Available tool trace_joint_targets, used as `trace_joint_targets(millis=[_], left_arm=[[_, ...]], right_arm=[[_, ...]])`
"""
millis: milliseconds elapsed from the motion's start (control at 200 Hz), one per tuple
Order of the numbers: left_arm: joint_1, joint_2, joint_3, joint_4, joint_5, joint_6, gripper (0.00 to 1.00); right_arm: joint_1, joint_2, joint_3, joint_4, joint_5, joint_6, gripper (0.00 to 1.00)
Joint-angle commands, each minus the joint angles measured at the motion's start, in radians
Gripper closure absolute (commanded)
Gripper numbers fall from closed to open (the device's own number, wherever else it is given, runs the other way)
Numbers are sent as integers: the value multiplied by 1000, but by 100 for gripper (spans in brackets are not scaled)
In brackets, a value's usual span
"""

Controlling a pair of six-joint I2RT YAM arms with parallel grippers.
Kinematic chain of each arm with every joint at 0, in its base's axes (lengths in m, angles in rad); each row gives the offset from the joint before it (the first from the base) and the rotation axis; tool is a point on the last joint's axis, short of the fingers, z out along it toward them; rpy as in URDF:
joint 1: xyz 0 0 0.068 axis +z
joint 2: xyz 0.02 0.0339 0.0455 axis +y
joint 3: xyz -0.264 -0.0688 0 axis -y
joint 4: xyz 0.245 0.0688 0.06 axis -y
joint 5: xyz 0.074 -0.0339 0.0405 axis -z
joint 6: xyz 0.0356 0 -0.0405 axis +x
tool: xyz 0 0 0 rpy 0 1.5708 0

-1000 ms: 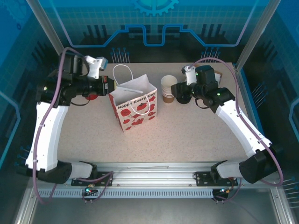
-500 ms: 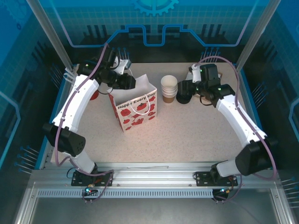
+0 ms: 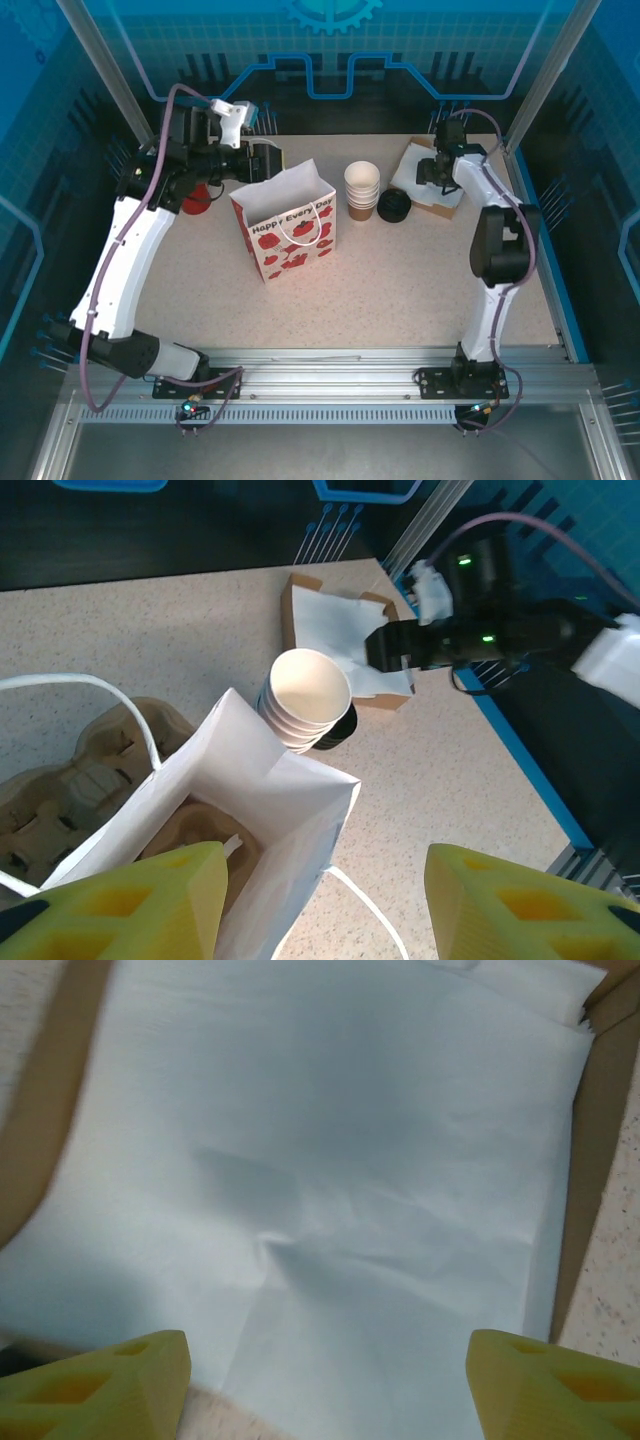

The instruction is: Pack the takeout coffee

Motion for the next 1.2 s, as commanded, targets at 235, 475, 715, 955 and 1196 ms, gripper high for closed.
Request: trace_joint_targets(millis=[235,475,715,955,1196], left_arm=[[0,-75,-59,69,38,-18,44],[0,-78,-78,68,31,-7,44],[0,-86,-108,63,20,7,44],[0,-98,-125,65,11,13,44],[0,-110,-151,74,7,19,44]], right_arm=[[-8,306,323,-215,24,-7,31],[-21,326,329,-212,-16,-17,59],[-30,286,293,-185,-44,-24,77],[-33,235,277,-168,-82,-27,84],[-37,144,265,-158,-131,-23,88]])
